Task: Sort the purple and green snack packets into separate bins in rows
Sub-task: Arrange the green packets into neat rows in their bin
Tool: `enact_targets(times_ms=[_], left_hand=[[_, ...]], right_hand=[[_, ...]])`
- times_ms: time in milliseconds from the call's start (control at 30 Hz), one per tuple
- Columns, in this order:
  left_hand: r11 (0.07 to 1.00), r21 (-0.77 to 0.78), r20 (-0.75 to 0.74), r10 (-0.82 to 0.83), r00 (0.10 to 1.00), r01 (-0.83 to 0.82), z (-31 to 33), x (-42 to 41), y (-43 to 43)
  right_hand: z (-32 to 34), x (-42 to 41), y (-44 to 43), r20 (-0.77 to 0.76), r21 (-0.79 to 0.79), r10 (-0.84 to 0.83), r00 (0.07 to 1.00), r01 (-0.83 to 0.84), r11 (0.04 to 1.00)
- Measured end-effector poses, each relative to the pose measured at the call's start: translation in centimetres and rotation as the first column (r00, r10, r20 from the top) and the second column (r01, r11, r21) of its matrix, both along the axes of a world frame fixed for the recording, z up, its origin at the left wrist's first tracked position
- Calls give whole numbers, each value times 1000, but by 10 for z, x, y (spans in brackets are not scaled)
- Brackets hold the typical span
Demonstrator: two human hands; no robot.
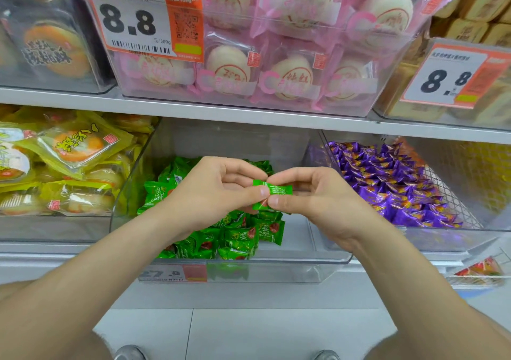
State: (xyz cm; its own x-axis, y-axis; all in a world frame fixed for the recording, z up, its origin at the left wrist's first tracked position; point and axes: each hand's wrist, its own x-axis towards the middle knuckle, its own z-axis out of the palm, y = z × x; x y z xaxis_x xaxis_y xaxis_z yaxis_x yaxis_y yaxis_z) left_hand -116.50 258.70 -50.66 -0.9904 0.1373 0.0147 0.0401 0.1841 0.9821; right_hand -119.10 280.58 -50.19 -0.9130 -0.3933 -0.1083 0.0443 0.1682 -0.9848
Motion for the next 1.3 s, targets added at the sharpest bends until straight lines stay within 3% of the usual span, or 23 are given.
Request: enact_targets(times_ms=[133,233,300,400,533,800,1000,1300], left_hand=[[995,-84,-24,-60,998,57,1,0,-4],[955,-289,-137,-107,985,63,-2,1,-4],[835,-546,-293,-118,949,-65,-9,-1,-6],[625,-766,-355,-220,908,-148,-20,-3,-11],[500,-842,-355,-229,906,-203,-22,-4,-13],[290,-926,-301,-172,938,-244,-27,-6,-23],[197,-966,-199,-145,969,-168,-19,-4,-28],[312,-934,-233,-165,958,-174,-16,-6,-34]], right_hand=[[5,2,6,-36,89,41,999,-38,995],[-4,-1,9,-235,401,82,969,20,916],[-15,-2,7,-358,650,159,920,123,750],[-27,1,0,-356,800,251,900,155,579],[-34,0,-8,-303,864,352,885,99,495],[-35,0,-14,-312,864,338,888,117,489],[-32,4,-10,-257,877,347,902,66,477],[-35,-1,-8,-286,867,293,912,117,484]])
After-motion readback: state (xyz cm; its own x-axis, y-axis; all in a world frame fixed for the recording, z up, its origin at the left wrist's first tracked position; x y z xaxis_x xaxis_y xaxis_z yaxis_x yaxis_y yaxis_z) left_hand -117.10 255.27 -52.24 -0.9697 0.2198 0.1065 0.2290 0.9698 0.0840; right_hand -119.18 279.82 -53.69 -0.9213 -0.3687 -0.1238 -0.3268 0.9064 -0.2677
